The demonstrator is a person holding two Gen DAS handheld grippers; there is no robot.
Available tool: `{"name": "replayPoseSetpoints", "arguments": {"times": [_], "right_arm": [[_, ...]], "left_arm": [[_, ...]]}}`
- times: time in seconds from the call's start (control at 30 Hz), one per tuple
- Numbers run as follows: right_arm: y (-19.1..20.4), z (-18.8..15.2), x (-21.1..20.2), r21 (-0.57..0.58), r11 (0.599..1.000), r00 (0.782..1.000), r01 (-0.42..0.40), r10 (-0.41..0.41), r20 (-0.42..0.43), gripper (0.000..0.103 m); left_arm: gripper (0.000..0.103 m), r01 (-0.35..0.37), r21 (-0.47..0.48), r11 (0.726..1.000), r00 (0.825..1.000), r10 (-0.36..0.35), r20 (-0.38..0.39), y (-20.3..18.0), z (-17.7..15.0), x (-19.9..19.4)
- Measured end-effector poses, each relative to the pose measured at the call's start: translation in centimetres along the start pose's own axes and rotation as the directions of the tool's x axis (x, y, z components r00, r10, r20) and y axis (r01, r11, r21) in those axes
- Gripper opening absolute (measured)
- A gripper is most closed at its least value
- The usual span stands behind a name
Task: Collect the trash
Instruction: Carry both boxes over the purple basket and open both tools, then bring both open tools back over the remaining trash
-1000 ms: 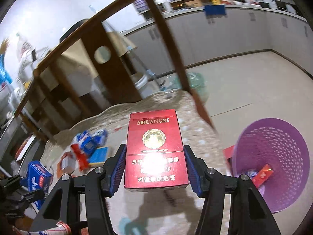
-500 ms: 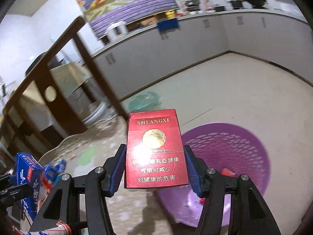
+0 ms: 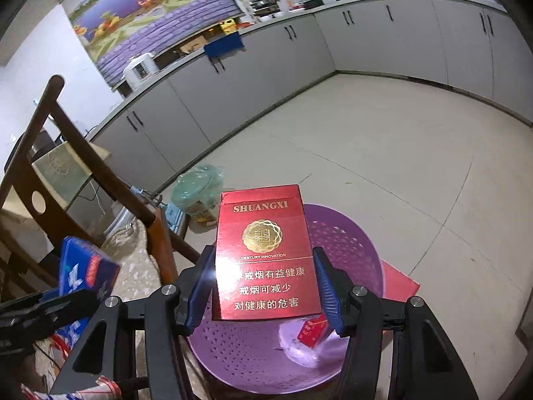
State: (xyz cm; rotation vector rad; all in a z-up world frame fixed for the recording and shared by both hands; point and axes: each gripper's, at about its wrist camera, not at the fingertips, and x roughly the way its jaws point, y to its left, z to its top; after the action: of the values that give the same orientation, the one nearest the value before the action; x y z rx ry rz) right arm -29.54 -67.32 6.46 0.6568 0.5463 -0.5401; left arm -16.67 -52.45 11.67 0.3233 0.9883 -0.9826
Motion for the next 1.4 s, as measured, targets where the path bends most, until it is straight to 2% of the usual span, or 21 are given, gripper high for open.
{"name": "replayPoseSetpoints", "arguments": {"times": [0.3, 0.37, 0.53, 0.73, 1.07, 1.27, 1.4], "right_arm": [[-0.9, 0.0, 0.2, 0.021, 1.000, 1.000, 0.007, -0.007, -0.009, 0.062], [-1.1, 0.0, 0.4, 0.028, 0.999, 1.000, 0.015, -0.015, -0.013, 0.070], [-1.2, -0.2, 0.6, 0.044, 0.998, 0.999, 0.036, -0.035, -0.023, 0.074], [0.1, -0.2, 0.6, 0.010, 0.999, 0.999, 0.048, -0.048, -0.018, 0.077], [4.3, -1.1, 1.2, -0.089, 0.996, 1.000, 0.023, -0.023, -0.004, 0.080], [7.7, -2.1, 1.7, -0.171, 0.985, 1.000, 0.022, -0.022, 0.003, 0.080], [9.8, -3.2, 2.1, -0.233, 0.972, 1.000, 0.017, -0.018, -0.002, 0.081]], "left_arm": [[0.065, 0.025, -0.009, 1.000, 0.999, -0.026, -0.026, -0.7, 1.5, 3.3], [0.066, 0.048, -0.038, 0.998, 0.998, -0.049, -0.034, -0.3, 1.5, 3.5], [0.067, 0.069, -0.079, 0.994, 0.997, -0.072, -0.030, 1.2, 0.8, 2.7], [0.069, 0.077, -0.157, 0.985, 0.997, -0.078, -0.004, 3.8, -1.0, 0.1], [0.069, -0.022, -0.256, 0.966, 0.999, 0.029, 0.024, 8.6, -7.4, -5.7], [0.070, -0.083, -0.354, 0.932, 0.995, 0.096, 0.020, 13.2, -12.4, -9.5], [0.070, -0.170, -0.426, 0.889, 0.982, 0.190, 0.004, 17.4, -16.3, -12.7]]}}
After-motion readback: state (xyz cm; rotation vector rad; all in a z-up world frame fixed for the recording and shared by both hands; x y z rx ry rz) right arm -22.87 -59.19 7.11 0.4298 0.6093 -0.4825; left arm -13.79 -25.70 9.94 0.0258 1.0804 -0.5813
